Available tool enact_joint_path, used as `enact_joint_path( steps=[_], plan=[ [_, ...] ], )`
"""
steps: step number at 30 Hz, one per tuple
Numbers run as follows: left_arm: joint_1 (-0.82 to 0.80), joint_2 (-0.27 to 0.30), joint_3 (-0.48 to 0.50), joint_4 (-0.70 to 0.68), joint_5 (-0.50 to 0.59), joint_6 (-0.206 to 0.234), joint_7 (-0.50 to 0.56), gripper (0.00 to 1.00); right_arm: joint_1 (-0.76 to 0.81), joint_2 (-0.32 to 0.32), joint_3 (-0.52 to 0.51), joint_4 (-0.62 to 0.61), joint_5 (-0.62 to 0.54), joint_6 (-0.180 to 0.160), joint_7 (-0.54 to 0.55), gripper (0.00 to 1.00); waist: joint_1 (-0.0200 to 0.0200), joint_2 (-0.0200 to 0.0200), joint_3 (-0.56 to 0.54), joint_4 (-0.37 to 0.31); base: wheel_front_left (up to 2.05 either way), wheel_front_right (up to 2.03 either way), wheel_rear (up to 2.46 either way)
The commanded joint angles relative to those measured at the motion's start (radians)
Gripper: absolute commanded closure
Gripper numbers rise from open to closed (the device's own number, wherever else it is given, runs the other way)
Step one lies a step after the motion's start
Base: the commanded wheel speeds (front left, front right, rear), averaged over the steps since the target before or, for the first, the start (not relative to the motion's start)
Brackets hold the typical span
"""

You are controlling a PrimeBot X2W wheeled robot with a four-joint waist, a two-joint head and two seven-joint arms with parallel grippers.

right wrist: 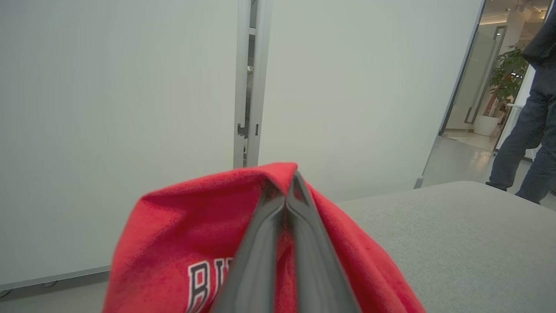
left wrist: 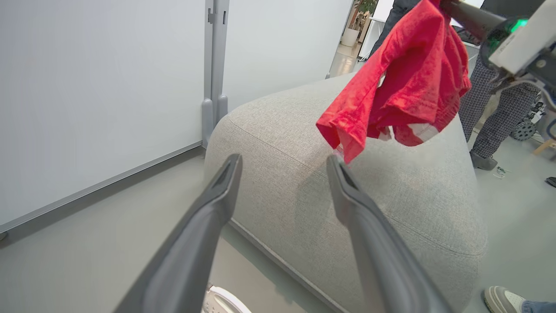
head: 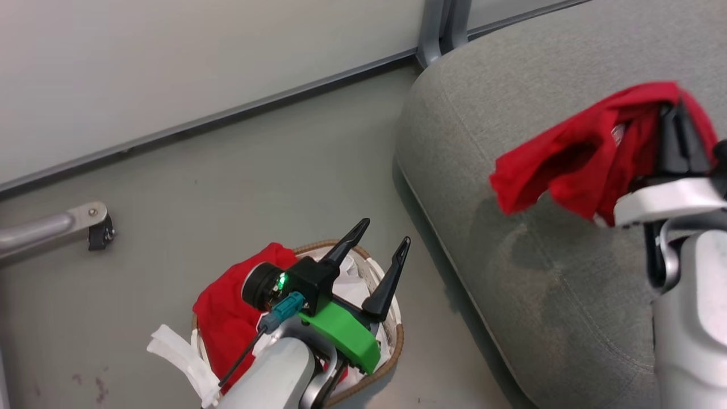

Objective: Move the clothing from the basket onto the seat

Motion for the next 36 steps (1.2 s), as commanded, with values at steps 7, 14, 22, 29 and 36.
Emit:
enact_joint_path(
  steps=[7, 14, 22, 29, 36],
  plan=[
    [-0.075, 0.049, -0.007, -0.028, 0.036, -0.003, 0.001, 0.0, -0.216, -0.004, -0.136, -0.006, -0.096, -0.001, -0.005, 1.0, 0.0, 0.0, 0.187, 0.084, 0.0, 0.0, 0.0],
    [-0.168, 0.084, 0.003, -0.052, 0.072, -0.003, 0.001, 0.0, -0.446, -0.086, -0.235, 0.028, -0.153, -0.001, -0.005, 1.0, 0.0, 0.0, 0.38, 0.138, 0.0, 0.0, 0.0],
    [-0.245, 0.101, 0.043, -0.106, 0.111, -0.003, 0.001, 0.0, -0.607, -0.207, -0.302, 0.113, -0.208, -0.001, -0.005, 1.0, 0.0, 0.0, 0.556, 0.177, 0.0, 0.0, 0.0],
    [-0.26, 0.11, 0.071, -0.137, 0.144, -0.003, 0.001, 0.0, -0.629, -0.253, -0.361, 0.192, -0.239, -0.001, -0.005, 1.0, 0.0, 0.0, 0.637, 0.186, 0.0, 0.0, 0.0],
    [-0.248, 0.113, 0.078, -0.135, 0.16, -0.003, 0.001, 0.0, -0.557, -0.233, -0.401, 0.269, -0.252, -0.001, -0.005, 1.0, 0.0, 0.0, 0.656, 0.178, 0.0, 0.0, 0.0]
  ],
)
